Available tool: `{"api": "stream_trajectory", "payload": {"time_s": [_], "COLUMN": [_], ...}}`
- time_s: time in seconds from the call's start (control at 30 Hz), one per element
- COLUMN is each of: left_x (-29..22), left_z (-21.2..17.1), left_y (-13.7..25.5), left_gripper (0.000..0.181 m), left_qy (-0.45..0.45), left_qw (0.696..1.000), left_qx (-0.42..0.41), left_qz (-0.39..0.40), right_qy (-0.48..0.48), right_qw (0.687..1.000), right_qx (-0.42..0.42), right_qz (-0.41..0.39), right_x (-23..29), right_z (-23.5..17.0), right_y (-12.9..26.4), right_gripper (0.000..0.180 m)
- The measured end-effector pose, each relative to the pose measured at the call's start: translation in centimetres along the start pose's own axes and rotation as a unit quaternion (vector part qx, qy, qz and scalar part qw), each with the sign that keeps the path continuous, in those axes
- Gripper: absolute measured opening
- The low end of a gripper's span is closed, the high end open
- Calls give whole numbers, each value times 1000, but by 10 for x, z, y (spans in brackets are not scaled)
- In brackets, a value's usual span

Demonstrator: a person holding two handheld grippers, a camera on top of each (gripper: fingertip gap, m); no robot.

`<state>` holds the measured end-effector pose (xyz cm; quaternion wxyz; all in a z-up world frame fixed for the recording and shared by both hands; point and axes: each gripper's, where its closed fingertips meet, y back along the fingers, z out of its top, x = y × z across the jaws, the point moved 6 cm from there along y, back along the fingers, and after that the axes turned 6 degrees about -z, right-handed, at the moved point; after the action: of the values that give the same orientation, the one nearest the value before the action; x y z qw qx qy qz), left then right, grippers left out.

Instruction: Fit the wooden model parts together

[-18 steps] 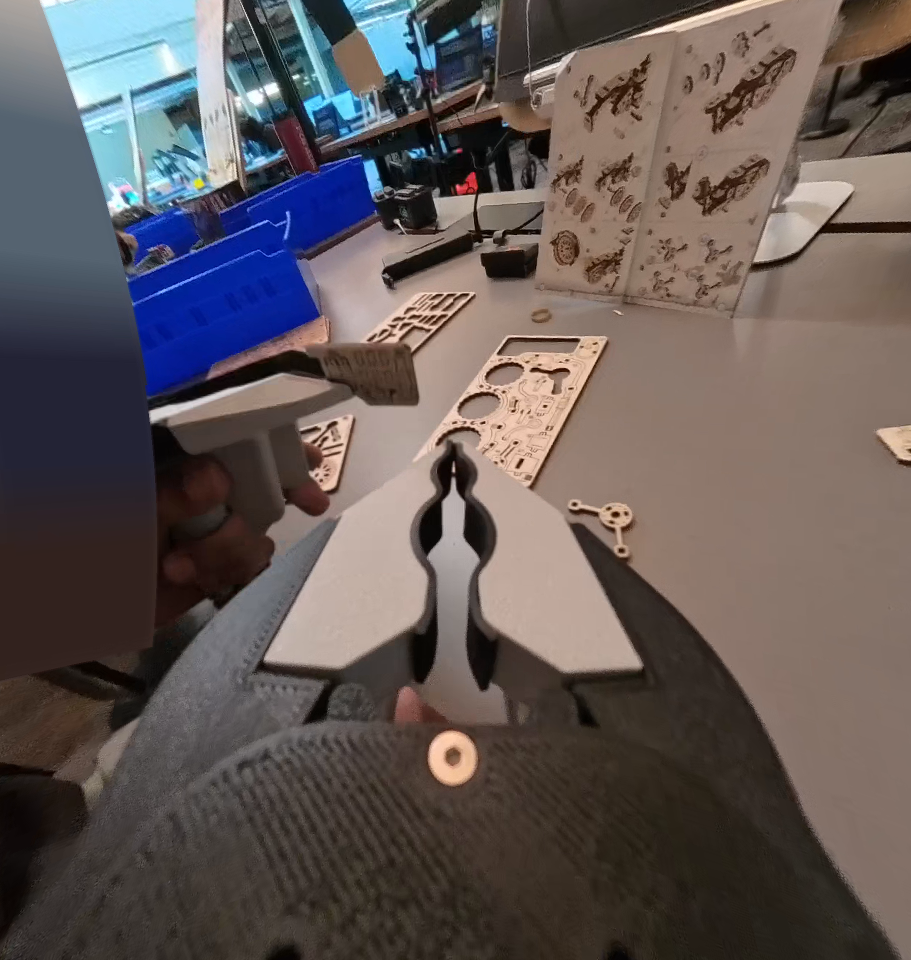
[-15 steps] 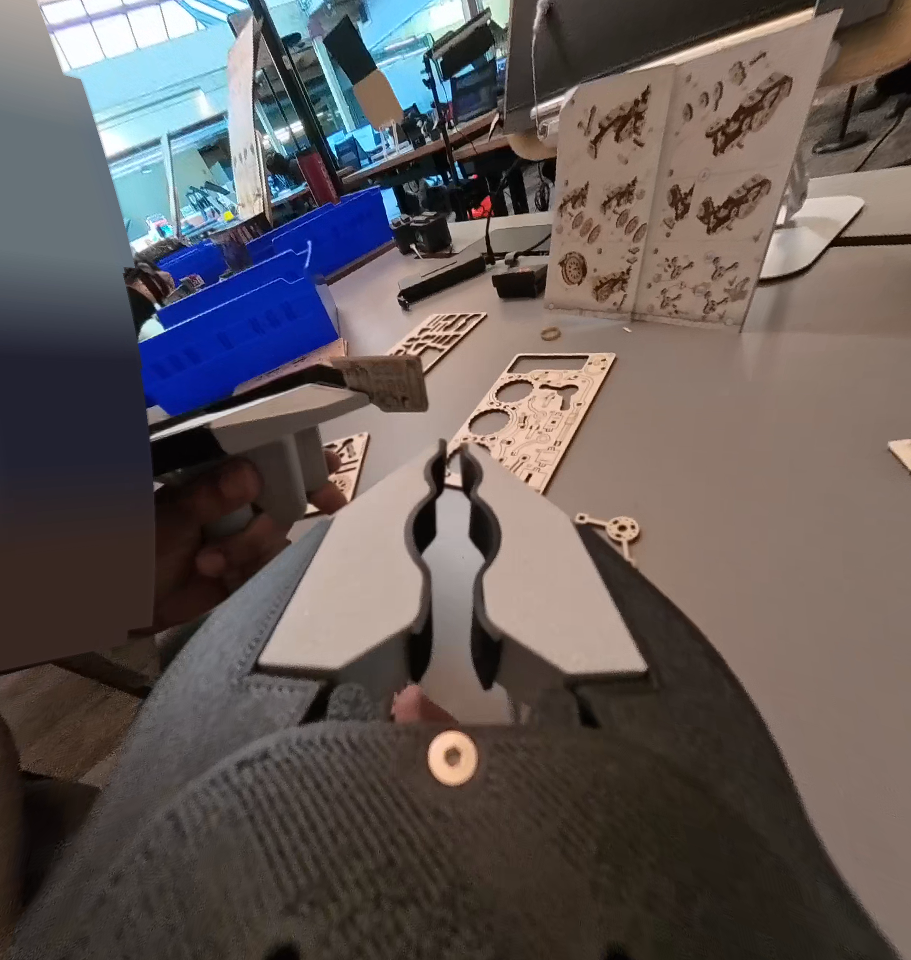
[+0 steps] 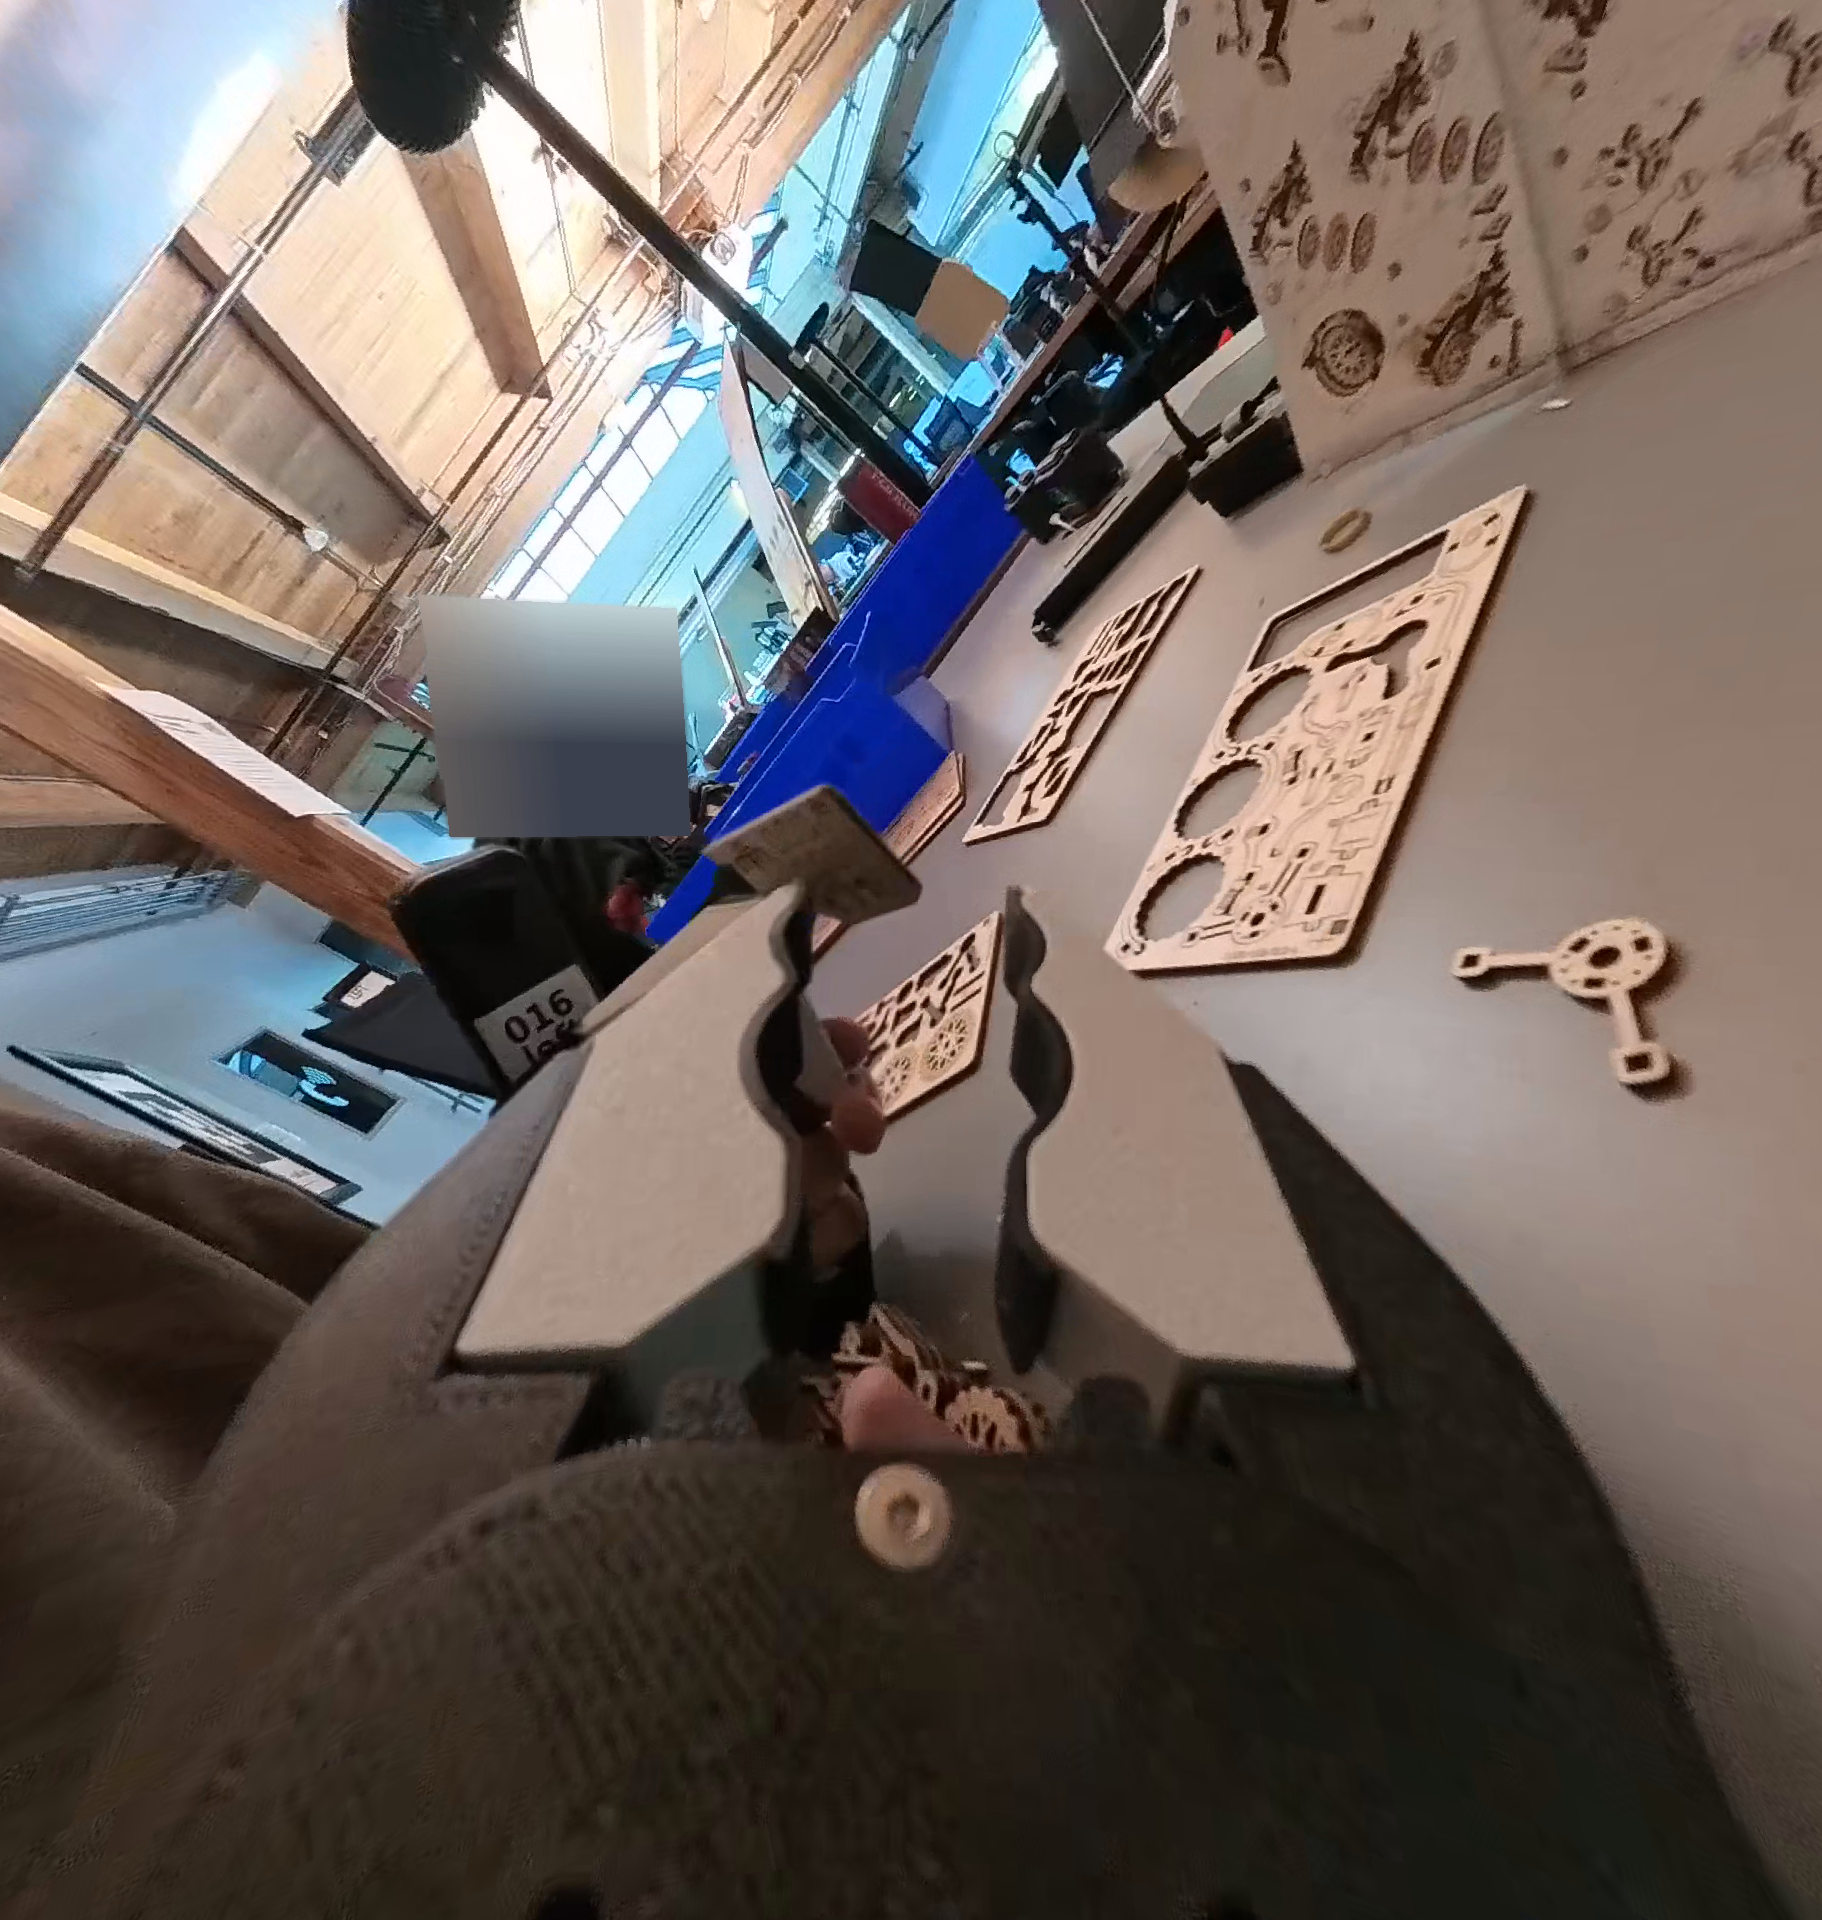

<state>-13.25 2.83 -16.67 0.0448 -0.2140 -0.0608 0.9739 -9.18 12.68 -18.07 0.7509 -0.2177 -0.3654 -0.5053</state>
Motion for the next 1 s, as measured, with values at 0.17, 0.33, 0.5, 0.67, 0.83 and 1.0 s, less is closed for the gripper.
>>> {"api": "stream_trajectory", "payload": {"time_s": [0.17,0.33,0.5,0.67,0.83,1.0], "left_x": [1,7,21,24,15,11], "left_z": [-1,-4,-8,-11,-10,-7], "left_y": [0,0,3,3,1,2], "left_gripper": [2,2,2,1,2,1], "left_qy": [15,60,116,138,113,109], "left_qw": [1000,998,993,990,993,994], "left_qx": [-2,-4,-7,-7,-6,-13], "left_qz": [0,3,22,32,24,16], "right_qy": [26,43,63,282,334,334], "right_qw": [1000,999,998,953,934,933], "right_qx": [0,9,7,27,33,11], "right_qz": [-12,-15,-24,-106,-126,-137], "right_x": [0,-1,-5,3,13,12], "right_z": [2,1,4,2,-5,4], "right_y": [1,2,6,3,-7,0], "right_gripper": [17,8,12,9,10,17]}}
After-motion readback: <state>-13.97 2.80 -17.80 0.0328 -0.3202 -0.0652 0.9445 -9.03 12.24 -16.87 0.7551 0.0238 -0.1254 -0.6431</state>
